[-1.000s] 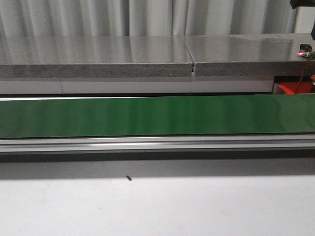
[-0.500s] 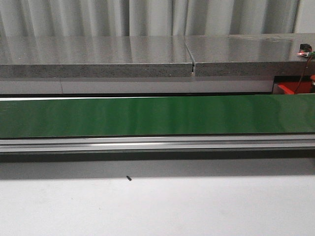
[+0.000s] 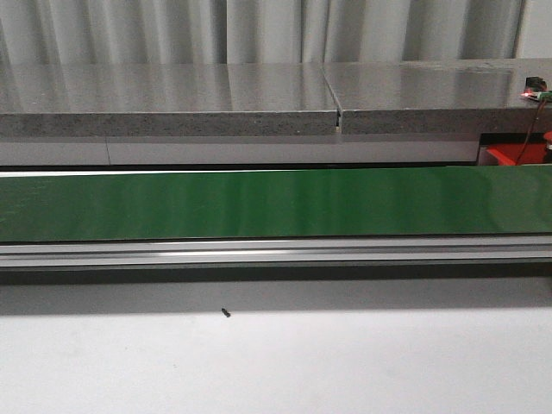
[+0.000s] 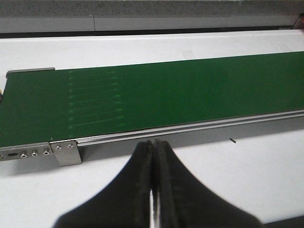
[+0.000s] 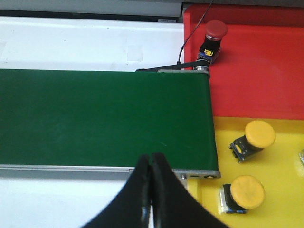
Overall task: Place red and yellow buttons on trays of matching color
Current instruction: 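Raise the right gripper back above the belt's far end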
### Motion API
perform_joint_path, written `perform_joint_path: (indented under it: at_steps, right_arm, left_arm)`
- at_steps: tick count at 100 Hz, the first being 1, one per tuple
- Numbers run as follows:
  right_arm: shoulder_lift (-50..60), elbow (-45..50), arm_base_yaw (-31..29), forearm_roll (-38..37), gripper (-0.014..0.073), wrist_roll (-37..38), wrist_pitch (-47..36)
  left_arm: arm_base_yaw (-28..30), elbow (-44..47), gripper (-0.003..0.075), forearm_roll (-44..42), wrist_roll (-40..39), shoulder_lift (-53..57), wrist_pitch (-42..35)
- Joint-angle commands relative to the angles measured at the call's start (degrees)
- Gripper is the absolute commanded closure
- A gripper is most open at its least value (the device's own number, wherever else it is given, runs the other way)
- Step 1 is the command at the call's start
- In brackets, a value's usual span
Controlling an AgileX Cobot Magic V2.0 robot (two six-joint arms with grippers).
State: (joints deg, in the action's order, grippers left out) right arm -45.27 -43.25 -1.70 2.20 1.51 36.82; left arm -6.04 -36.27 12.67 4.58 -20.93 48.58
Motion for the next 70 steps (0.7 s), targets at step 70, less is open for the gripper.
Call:
perform_joint_path:
  at_steps: [70]
  right_arm:
    - [13.3, 7.2, 0.0, 0.4, 0.066, -0.1, -1.0]
  left_arm:
    - [-0.4, -1.6, 0.0741, 1.1, -0.1, -0.5, -4.2]
